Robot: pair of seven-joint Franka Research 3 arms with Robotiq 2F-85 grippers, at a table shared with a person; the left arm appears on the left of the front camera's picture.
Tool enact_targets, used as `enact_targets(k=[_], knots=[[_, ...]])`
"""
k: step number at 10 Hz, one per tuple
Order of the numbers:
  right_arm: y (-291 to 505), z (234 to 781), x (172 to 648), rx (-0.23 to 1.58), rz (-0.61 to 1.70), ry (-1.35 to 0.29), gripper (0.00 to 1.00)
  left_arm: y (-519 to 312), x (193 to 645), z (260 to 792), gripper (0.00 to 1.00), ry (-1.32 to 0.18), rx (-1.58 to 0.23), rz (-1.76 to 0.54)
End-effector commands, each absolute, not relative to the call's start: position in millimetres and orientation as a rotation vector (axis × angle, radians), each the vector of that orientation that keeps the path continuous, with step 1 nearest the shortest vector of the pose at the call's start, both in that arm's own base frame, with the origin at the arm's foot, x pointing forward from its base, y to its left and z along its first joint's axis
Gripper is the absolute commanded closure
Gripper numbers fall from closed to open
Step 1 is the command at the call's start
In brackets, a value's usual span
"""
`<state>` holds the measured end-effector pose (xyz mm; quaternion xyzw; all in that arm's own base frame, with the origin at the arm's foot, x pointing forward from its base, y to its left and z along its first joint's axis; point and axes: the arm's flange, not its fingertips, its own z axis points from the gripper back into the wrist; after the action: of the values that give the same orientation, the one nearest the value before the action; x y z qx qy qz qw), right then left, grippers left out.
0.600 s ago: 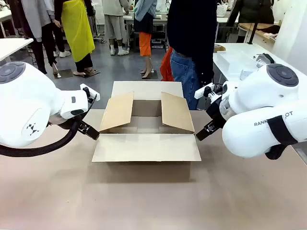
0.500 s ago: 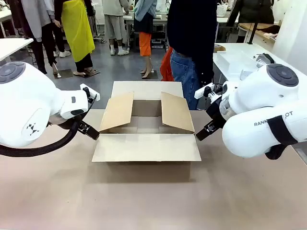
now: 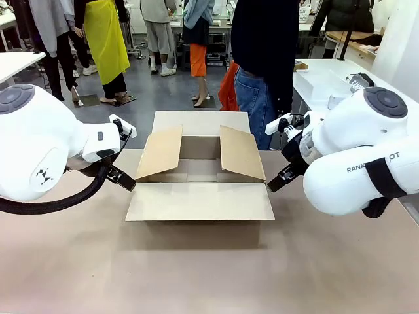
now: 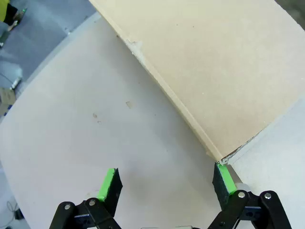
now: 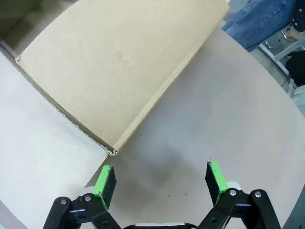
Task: Pack the gift set into the box.
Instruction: Place both hands on the side flaps of the Package Box and spread them outward.
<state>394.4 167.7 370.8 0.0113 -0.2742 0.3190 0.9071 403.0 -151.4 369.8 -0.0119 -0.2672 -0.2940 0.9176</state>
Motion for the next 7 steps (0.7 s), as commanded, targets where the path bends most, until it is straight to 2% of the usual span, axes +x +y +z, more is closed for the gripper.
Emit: enact_targets(k=[1, 7], knots=[[167.7, 370.8, 394.4, 0.024, 0.658, -0.566, 0.00, -151.5, 403.1, 370.0, 0.00, -0.551, -0.024, -0.605], [167.7, 370.8, 394.4, 0.024, 0.658, -0.566, 0.00, -151.5, 403.1, 370.0, 0.00, -0.551, -0.024, -0.605]])
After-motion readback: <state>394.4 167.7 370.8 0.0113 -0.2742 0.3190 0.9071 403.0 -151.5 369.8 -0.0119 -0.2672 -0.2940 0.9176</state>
